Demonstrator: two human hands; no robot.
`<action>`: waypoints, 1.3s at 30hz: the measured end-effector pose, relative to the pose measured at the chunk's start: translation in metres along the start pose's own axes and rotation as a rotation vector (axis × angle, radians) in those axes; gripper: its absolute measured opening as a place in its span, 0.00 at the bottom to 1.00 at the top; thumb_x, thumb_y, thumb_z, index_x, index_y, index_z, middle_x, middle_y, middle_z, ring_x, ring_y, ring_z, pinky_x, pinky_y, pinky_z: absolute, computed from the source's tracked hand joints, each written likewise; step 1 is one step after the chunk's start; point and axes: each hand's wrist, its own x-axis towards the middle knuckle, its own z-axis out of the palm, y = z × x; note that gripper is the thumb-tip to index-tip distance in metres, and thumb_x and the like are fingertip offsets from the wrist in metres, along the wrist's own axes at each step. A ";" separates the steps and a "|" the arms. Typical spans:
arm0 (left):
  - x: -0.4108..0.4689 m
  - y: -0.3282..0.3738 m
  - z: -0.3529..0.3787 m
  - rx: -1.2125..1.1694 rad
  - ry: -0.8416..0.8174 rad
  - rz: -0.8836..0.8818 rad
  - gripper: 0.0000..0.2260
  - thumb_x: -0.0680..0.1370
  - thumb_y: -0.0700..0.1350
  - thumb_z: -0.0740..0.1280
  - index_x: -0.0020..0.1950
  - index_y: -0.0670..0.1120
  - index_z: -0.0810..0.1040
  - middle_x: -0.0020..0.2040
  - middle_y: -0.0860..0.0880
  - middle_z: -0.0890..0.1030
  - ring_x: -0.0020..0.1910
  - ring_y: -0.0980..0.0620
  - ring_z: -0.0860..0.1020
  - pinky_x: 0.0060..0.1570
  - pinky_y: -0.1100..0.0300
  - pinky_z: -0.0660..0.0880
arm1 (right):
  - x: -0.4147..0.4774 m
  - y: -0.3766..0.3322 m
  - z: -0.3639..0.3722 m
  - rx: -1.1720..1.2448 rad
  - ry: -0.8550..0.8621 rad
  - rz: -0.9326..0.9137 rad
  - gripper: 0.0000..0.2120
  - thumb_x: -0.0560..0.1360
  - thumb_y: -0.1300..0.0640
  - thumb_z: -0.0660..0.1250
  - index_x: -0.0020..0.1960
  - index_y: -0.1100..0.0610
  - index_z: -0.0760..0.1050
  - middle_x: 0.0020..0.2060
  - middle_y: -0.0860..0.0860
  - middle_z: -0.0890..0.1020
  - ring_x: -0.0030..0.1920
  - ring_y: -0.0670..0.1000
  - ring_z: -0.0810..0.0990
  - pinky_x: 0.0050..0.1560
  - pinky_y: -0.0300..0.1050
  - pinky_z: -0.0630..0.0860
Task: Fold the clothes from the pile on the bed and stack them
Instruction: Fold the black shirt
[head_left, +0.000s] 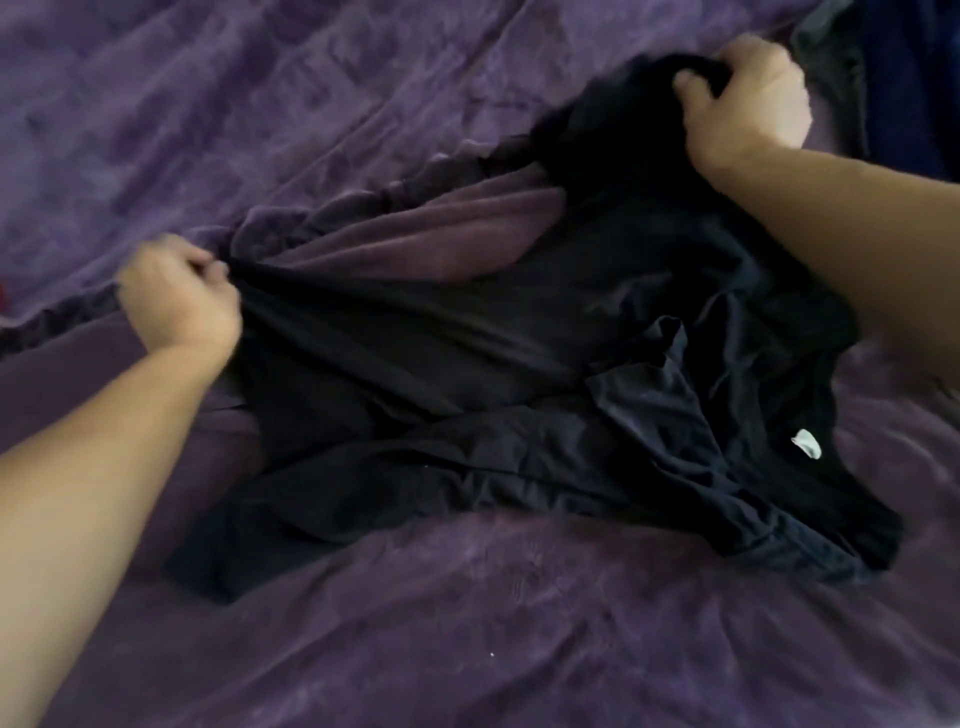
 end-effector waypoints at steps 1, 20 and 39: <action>0.010 -0.009 -0.005 -0.057 0.043 -0.093 0.08 0.74 0.45 0.63 0.47 0.44 0.78 0.51 0.37 0.79 0.52 0.37 0.76 0.56 0.48 0.72 | 0.003 0.005 -0.001 0.037 0.003 0.063 0.20 0.76 0.43 0.58 0.63 0.52 0.74 0.61 0.55 0.78 0.62 0.60 0.75 0.60 0.52 0.70; -0.202 -0.031 -0.028 0.277 -0.600 0.566 0.31 0.69 0.63 0.58 0.61 0.42 0.77 0.48 0.43 0.79 0.49 0.40 0.77 0.47 0.45 0.71 | -0.285 0.104 -0.022 -0.261 -0.482 -0.179 0.27 0.72 0.41 0.68 0.66 0.53 0.73 0.67 0.50 0.74 0.65 0.54 0.72 0.56 0.50 0.69; 0.012 0.041 -0.047 0.178 -0.129 0.240 0.25 0.69 0.49 0.75 0.63 0.46 0.71 0.62 0.35 0.69 0.61 0.33 0.67 0.58 0.38 0.66 | -0.024 0.042 -0.057 -0.165 -0.095 -0.045 0.26 0.77 0.42 0.60 0.72 0.50 0.62 0.65 0.60 0.72 0.64 0.65 0.70 0.61 0.60 0.67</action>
